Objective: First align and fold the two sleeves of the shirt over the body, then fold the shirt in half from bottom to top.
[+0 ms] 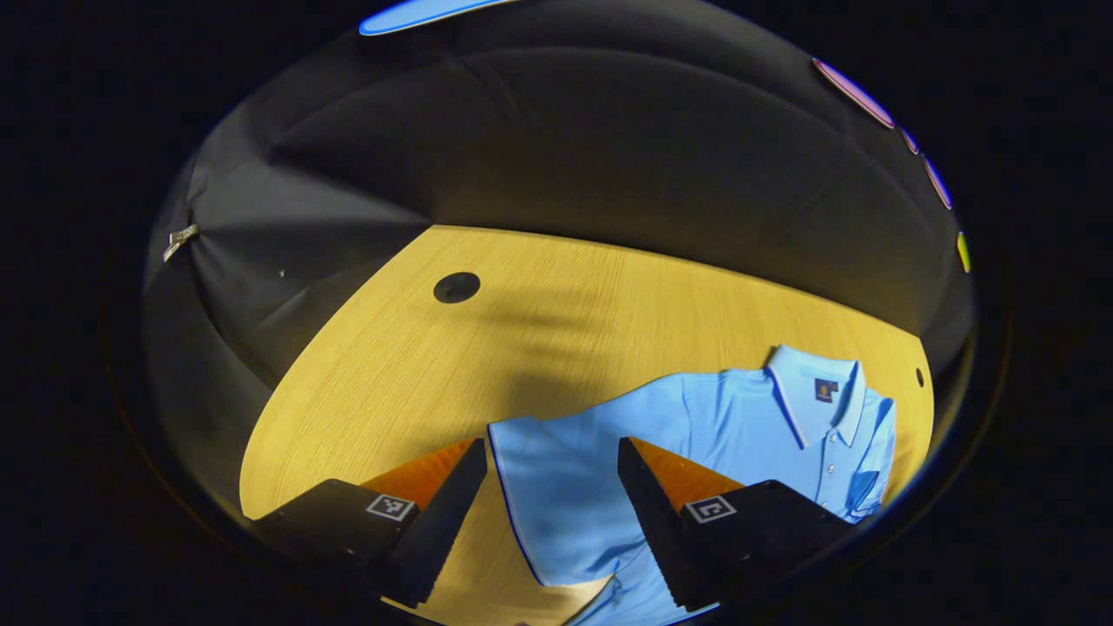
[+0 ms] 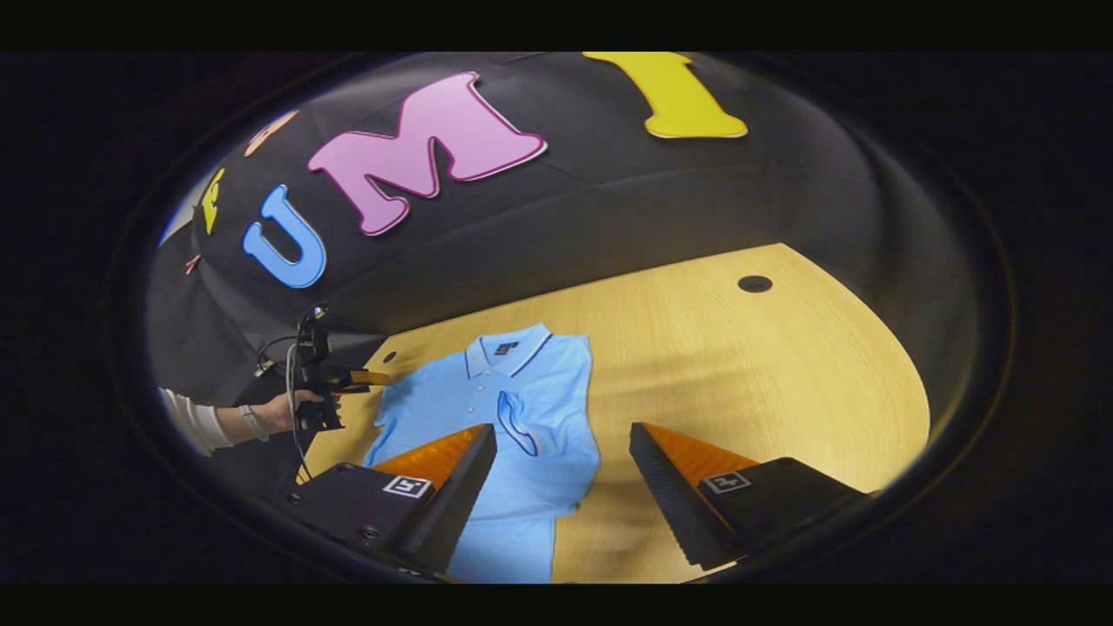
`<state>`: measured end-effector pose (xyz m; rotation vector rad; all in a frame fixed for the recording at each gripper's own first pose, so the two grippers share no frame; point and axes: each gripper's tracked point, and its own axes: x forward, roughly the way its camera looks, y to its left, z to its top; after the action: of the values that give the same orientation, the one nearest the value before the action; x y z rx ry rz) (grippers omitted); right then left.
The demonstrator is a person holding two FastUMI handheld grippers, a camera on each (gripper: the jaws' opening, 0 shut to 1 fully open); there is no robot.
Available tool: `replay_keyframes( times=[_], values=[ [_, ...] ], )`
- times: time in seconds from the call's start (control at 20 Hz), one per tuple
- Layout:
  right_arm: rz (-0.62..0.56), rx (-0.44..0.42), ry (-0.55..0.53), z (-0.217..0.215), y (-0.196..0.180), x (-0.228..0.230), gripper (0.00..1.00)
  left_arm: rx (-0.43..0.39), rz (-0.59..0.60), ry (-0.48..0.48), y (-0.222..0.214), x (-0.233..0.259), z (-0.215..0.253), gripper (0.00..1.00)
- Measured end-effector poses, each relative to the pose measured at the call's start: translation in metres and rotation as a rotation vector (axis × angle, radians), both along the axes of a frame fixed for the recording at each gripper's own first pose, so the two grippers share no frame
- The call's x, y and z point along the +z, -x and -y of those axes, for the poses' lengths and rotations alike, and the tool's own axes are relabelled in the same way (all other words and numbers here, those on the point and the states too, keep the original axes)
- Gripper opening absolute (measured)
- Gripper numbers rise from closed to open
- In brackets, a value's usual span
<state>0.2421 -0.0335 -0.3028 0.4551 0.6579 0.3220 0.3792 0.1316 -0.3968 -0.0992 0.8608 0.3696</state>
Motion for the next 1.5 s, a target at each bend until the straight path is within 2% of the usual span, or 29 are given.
replay_keyframes(
  times=[0.1, 0.15, 0.2, 0.3, 0.35, 0.4, 0.45, 0.55, 0.65, 0.75, 0.95, 1.1, 1.2, 1.25, 1.3, 1.35, 1.45, 1.5],
  values=[
    [-0.012, -0.022, -0.010, 0.008, -0.002, -0.001, 0.96, 0.008, -0.069, -0.014, 0.010, -0.017, -0.001, 0.97],
    [-0.013, -0.032, -0.016, 0.009, -0.004, -0.001, 0.96, 0.008, -0.105, 0.010, 0.015, -0.029, 0.004, 0.97],
    [-0.015, -0.041, -0.023, 0.010, -0.006, 0.000, 1.00, 0.014, -0.087, 0.045, 0.014, -0.027, 0.012, 0.96],
    [-0.022, -0.047, -0.041, 0.007, -0.009, 0.001, 0.96, 0.028, -0.048, 0.031, 0.008, -0.033, 0.008, 0.89],
    [-0.024, -0.046, -0.044, 0.005, -0.008, 0.001, 0.96, 0.010, -0.054, 0.038, 0.009, -0.035, 0.012, 0.78],
    [-0.023, -0.043, -0.042, 0.004, -0.008, 0.000, 0.96, -0.021, -0.037, 0.025, 0.004, -0.033, 0.016, 0.75],
    [-0.023, -0.039, -0.037, 0.002, -0.007, -0.002, 0.96, -0.049, -0.051, 0.020, 0.004, -0.034, 0.018, 0.62],
    [-0.028, -0.028, -0.027, 0.002, -0.004, -0.007, 0.96, -0.080, -0.066, -0.032, 0.002, -0.029, 0.031, 0.13],
    [-0.023, -0.023, -0.022, 0.000, -0.004, -0.005, 0.96, -0.122, -0.080, -0.024, -0.001, -0.027, 0.038, 0.07],
    [-0.019, -0.027, -0.021, 0.000, -0.003, -0.003, 0.96, -0.174, -0.040, -0.016, -0.007, -0.011, 0.050, 0.06],
    [-0.016, -0.036, 0.001, 0.000, -0.002, -0.004, 0.96, -0.329, 0.034, -0.038, -0.021, 0.029, 0.088, 0.06],
    [-0.008, -0.031, -0.004, -0.007, 0.001, -0.001, 0.96, -0.424, 0.017, 0.011, -0.016, 0.031, 0.130, 0.06],
    [-0.005, -0.030, -0.001, -0.009, 0.004, -0.001, 0.96, -0.443, -0.035, 0.037, -0.007, 0.012, 0.147, 0.08],
    [-0.006, -0.029, 0.001, -0.011, 0.006, -0.003, 0.88, -0.446, -0.086, 0.060, 0.003, -0.002, 0.154, 0.09],
    [-0.011, -0.026, 0.002, -0.013, 0.008, -0.006, 0.96, -0.455, -0.115, 0.089, 0.013, -0.005, 0.163, 0.17],
    [-0.016, -0.023, 0.005, -0.014, 0.011, -0.008, 0.96, -0.471, -0.127, 0.112, 0.017, -0.012, 0.171, 0.20],
    [-0.021, -0.022, 0.010, -0.015, 0.016, -0.013, 0.96, -0.504, -0.121, 0.113, 0.025, -0.010, 0.178, 0.60],
    [-0.023, -0.023, 0.009, -0.015, 0.019, -0.013, 0.88, -0.517, -0.115, 0.113, 0.030, -0.007, 0.180, 0.80]
  ],
)
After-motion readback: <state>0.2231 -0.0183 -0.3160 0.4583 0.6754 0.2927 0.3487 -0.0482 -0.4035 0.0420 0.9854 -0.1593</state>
